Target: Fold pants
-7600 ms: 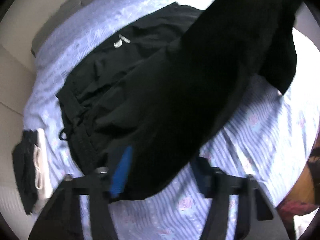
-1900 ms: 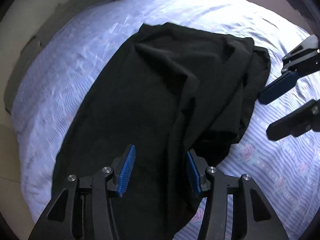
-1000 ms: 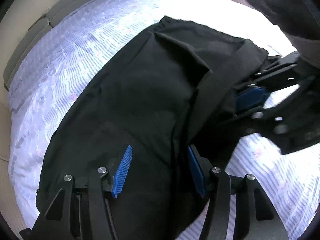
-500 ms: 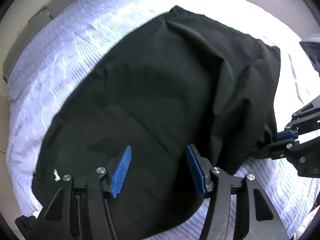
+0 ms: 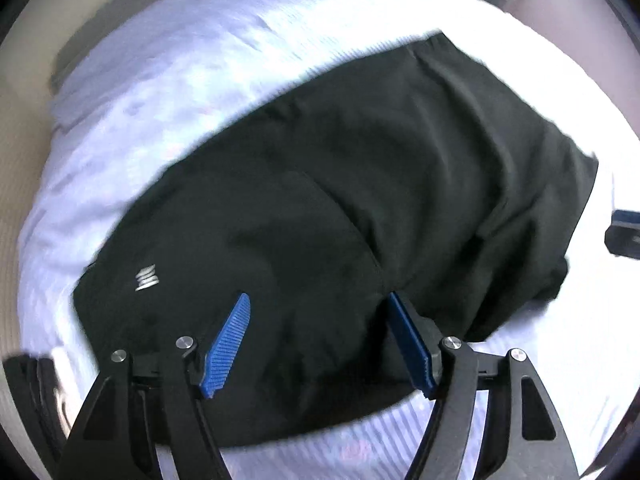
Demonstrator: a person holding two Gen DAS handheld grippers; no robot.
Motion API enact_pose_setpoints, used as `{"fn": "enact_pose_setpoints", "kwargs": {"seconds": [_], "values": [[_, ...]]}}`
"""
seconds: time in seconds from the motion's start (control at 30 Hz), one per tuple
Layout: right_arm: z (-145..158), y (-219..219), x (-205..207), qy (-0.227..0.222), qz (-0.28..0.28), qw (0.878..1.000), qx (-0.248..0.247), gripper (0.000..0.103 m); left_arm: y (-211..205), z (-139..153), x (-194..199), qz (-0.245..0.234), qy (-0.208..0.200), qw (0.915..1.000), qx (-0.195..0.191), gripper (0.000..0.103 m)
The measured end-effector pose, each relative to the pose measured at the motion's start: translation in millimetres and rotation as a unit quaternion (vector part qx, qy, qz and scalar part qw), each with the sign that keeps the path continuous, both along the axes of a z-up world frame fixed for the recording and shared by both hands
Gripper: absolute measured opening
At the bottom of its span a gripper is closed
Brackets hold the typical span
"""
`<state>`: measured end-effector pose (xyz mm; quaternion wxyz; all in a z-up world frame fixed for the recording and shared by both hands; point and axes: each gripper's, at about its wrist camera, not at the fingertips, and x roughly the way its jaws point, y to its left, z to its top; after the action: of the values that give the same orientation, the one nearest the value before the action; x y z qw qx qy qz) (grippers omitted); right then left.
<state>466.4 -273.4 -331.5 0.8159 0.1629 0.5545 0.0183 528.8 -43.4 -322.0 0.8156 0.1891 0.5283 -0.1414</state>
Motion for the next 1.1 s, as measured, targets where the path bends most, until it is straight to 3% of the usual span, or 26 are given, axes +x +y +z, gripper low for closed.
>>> {"fn": "enact_pose_setpoints", "kwargs": {"seconds": [0.17, 0.27, 0.37, 0.57, 0.8, 0.9, 1.03, 1.1], "values": [[21, 17, 9, -0.01, 0.005, 1.0, -0.009, 0.059, 56, 40, -7, 0.097, -0.019, 0.9946, -0.032, 0.071], [25, 29, 19, -0.005, 0.016, 1.0, -0.007, 0.059, 105, 52, -5, 0.152, -0.022, 0.9876, -0.034, 0.071], [30, 61, 37, -0.001, 0.032, 0.999, -0.019, 0.059, 160, 57, 1, 0.2, -0.014, 0.9775, -0.066, 0.07], [34, 124, 62, -0.005, 0.082, 0.996, -0.033, 0.059, 217, 48, 43, 0.213, -0.01, 0.9691, -0.124, 0.061], [25, 199, 100, 0.006, 0.12, 0.993, -0.017, 0.059, 251, -6, 100, 0.238, 0.068, 0.9522, -0.178, 0.05], [27, 217, 103, 0.002, 0.134, 0.991, -0.024, 0.059, 255, -20, 108, 0.24, 0.102, 0.9453, -0.196, 0.032], [29, 229, 101, -0.002, 0.146, 0.988, -0.038, 0.059, 255, -15, 104, 0.217, 0.104, 0.9441, -0.225, 0.024], [28, 231, 101, 0.003, 0.147, 0.989, -0.036, 0.059, 260, -13, 104, 0.216, 0.107, 0.9372, -0.252, 0.022]]}}
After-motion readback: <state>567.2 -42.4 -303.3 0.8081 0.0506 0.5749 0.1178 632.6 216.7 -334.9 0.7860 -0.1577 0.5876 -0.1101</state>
